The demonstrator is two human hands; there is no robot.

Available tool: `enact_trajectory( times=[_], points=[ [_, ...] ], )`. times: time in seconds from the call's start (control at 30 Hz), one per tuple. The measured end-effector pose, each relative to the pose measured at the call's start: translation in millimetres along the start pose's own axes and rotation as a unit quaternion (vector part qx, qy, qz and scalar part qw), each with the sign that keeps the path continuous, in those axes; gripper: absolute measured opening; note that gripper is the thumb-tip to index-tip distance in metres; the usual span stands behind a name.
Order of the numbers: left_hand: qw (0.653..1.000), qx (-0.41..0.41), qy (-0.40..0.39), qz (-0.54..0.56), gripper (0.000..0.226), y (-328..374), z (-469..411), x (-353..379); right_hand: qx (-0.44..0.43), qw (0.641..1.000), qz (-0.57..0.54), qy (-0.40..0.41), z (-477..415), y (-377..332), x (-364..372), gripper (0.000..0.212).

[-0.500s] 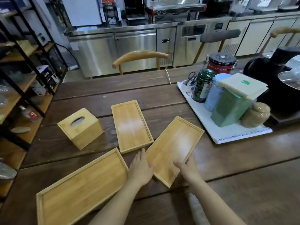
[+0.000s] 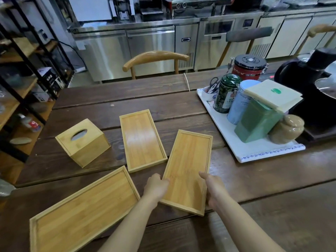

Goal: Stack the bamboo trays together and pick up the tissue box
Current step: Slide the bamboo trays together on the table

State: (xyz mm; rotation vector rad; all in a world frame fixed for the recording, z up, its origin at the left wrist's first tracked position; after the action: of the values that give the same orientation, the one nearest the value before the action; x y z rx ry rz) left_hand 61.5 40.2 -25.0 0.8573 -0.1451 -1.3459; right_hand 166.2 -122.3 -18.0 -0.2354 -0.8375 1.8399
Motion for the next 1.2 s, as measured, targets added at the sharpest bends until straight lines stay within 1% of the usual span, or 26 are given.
enact_trajectory(
  times=[0.07, 0.13, 0.2, 0.3, 0.4, 0.47, 0.53, 0.6, 0.63, 0.7, 0.77, 0.87, 0.97, 1.07, 1.1, 1.2],
  points=[
    [0.999, -0.004, -0.029, 0.027, 0.043, 0, -2, 9, -0.012, 0.998, 0.055, 0.021, -4, -4, -9, 0.032],
    [0.997, 0.018, -0.051, 0.055, 0.034, 6, -3, 21, -0.051, 0.986, 0.146, 0.063, -6, -15, -19, 0.029],
    [0.997, 0.057, -0.031, 0.033, 0.025, 19, -2, 26, -0.088, 0.961, 0.242, 0.097, -8, -31, -27, 0.027],
    [0.991, 0.108, 0.028, -0.075, 0.027, 46, -1, 28, -0.120, 0.925, 0.338, 0.124, -14, -61, -36, 0.025],
    [0.974, 0.124, 0.064, -0.180, 0.033, 70, -8, 33, -0.136, 0.894, 0.406, 0.129, -27, -94, -40, 0.023],
    [0.961, 0.130, 0.076, -0.234, 0.030, 85, -15, 37, -0.132, 0.871, 0.451, 0.141, -38, -113, -43, 0.019],
    [0.944, 0.130, 0.082, -0.291, 0.023, 100, -26, 42, -0.123, 0.855, 0.484, 0.142, -50, -128, -45, 0.014],
    [0.936, 0.118, 0.085, -0.320, 0.024, 113, -38, 46, -0.120, 0.836, 0.516, 0.142, -63, -140, -47, 0.014],
    [0.936, 0.112, 0.085, -0.322, 0.028, 118, -45, 48, -0.120, 0.830, 0.525, 0.143, -69, -146, -48, 0.013],
    [0.937, 0.104, 0.088, -0.322, 0.032, 128, -56, 52, -0.119, 0.829, 0.526, 0.150, -81, -157, -51, 0.015],
    [0.939, 0.100, 0.087, -0.318, 0.034, 134, -65, 57, -0.121, 0.826, 0.527, 0.161, -90, -166, -53, 0.019],
    [0.940, 0.099, 0.088, -0.314, 0.032, 138, -77, 58, -0.123, 0.808, 0.551, 0.167, -101, -171, -51, 0.021],
    [0.941, 0.098, 0.090, -0.312, 0.034, 136, -87, 55, -0.139, 0.785, 0.587, 0.144, -109, -167, -42, 0.019],
    [0.942, 0.093, 0.087, -0.312, 0.036, 135, -90, 55, -0.158, 0.779, 0.594, 0.125, -114, -167, -38, 0.018],
    [0.943, 0.090, 0.087, -0.309, 0.037, 135, -90, 55, -0.162, 0.773, 0.600, 0.129, -114, -168, -37, 0.019],
    [0.949, 0.081, 0.083, -0.294, 0.038, 135, -89, 52, -0.162, 0.738, 0.639, 0.146, -112, -166, -33, 0.023]
  ],
)
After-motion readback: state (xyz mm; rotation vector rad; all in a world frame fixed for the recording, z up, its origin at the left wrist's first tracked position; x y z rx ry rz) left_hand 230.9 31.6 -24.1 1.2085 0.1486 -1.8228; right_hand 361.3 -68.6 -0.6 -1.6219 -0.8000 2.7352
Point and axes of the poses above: each hand's wrist, its own z-axis away from the middle knuckle, its own x-axis out of the palm, y = z × x, the point moved 7 cm from there along -z, towards the middle knuckle, and after that the axes turned 13 degrees about -y, right-handed, at the moved point
